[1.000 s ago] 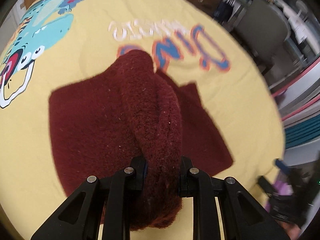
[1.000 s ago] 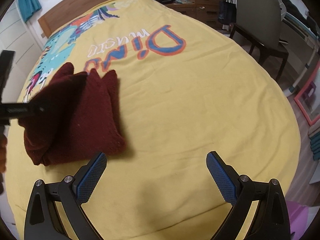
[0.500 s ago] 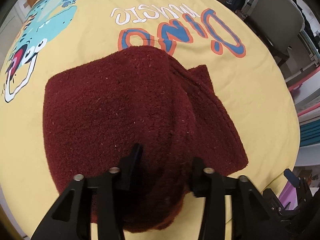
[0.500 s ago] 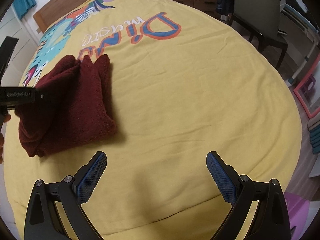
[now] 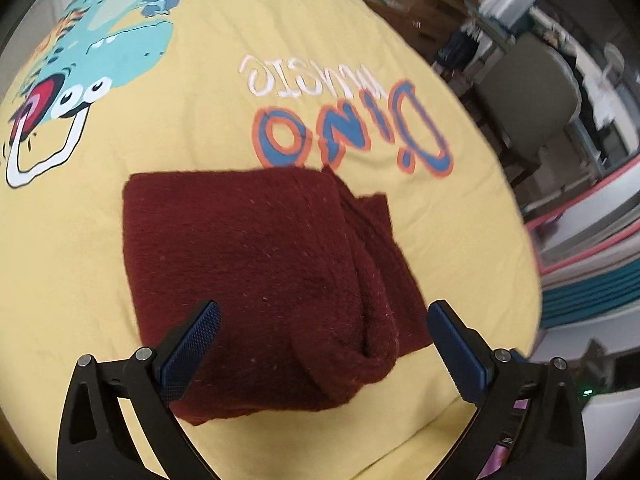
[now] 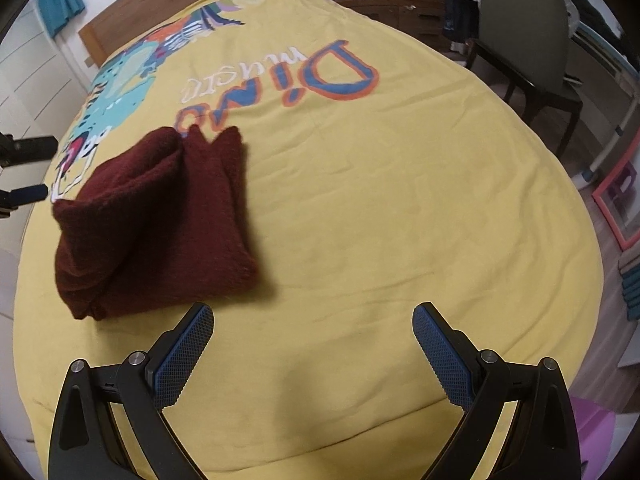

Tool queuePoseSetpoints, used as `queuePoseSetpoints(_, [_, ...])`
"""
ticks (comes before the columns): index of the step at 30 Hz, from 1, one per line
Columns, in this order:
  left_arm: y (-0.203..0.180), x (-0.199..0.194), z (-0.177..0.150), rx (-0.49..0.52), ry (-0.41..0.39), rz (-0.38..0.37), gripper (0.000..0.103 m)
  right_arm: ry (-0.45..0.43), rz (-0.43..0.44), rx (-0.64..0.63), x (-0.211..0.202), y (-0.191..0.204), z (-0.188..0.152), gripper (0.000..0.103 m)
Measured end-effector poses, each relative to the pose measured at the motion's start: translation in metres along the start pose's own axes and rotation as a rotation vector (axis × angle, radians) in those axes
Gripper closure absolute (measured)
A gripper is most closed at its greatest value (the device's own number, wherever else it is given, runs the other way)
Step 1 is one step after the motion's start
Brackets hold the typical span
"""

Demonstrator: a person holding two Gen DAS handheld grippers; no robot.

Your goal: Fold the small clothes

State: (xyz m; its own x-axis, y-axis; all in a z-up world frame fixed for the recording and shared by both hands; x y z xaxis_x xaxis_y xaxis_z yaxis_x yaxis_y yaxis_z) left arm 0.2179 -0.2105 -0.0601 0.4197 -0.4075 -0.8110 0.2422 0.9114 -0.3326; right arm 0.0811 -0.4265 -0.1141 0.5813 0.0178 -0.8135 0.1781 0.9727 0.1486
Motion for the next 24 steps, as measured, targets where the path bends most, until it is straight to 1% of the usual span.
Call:
queuePoseSetpoints(2, [0.011, -0.013, 0.005, -0.007, -0.033, 0.011, 0.001, -0.003, 0.011, -0.017, -0.001, 0.009, 0.006, 0.003])
queuePoseSetpoints(5, [0.037, -0.03, 0.006, -0.035, -0.052, 0.036, 0.001, -0.011, 0.048, -0.047, -0.003, 0.032, 0.019, 0.003])
queuePoseSetpoints(7, [0.057, -0.038, -0.002, -0.052, -0.049, 0.055, 0.001, -0.013, 0.076, -0.08, -0.002, 0.052, 0.033, 0.003])
queuePoseSetpoints(10, [0.086, -0.044, -0.017, -0.062, -0.048, 0.112, 0.001, 0.002, 0.108, -0.129, 0.004, 0.085, 0.059, 0.003])
queuePoseSetpoints(13, [0.112, -0.051, -0.041, -0.074, -0.04, 0.148, 0.001, 0.048, 0.141, -0.143, 0.019, 0.114, 0.085, 0.003])
queuePoseSetpoints(14, [0.118, -0.05, -0.047, -0.081, -0.032, 0.15, 0.001, 0.06, 0.163, -0.151, 0.025, 0.123, 0.093, 0.004])
queuePoseSetpoints(16, [0.129, -0.051, -0.06, -0.102, -0.026, 0.149, 0.001, 0.091, 0.181, -0.176, 0.04, 0.142, 0.106, 0.005])
queuePoseSetpoints(17, [0.132, -0.051, -0.064, -0.113, -0.025, 0.142, 0.001, 0.113, 0.189, -0.189, 0.048, 0.15, 0.11, 0.008])
queuePoseSetpoints(20, [0.138, -0.052, -0.077, -0.139, -0.02, 0.129, 0.001, 0.195, 0.172, -0.217, 0.076, 0.172, 0.114, 0.009])
queuePoseSetpoints(22, [0.14, -0.053, -0.084, -0.136, -0.019, 0.124, 0.001, 0.221, 0.128, -0.256, 0.091, 0.185, 0.11, 0.009])
queuePoseSetpoints(24, [0.141, -0.054, -0.089, -0.14, -0.018, 0.116, 0.001, 0.247, 0.148, -0.267, 0.099, 0.195, 0.105, 0.012])
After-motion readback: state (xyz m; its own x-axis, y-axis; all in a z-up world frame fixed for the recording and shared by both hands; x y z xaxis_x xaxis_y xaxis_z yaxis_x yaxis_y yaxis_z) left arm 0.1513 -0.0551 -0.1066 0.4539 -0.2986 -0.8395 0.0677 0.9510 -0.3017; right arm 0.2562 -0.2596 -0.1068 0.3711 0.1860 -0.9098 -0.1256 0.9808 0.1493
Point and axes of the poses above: each gripper's, at about its wrist camera, not at the fingertips, and x roughly the way its jaws point, y to its left, z to its top, the point moved 5 cm from there along x, roughly the way its jaws point, and after that the axes turned 10 degrees about -y, right-handed, at the moved point
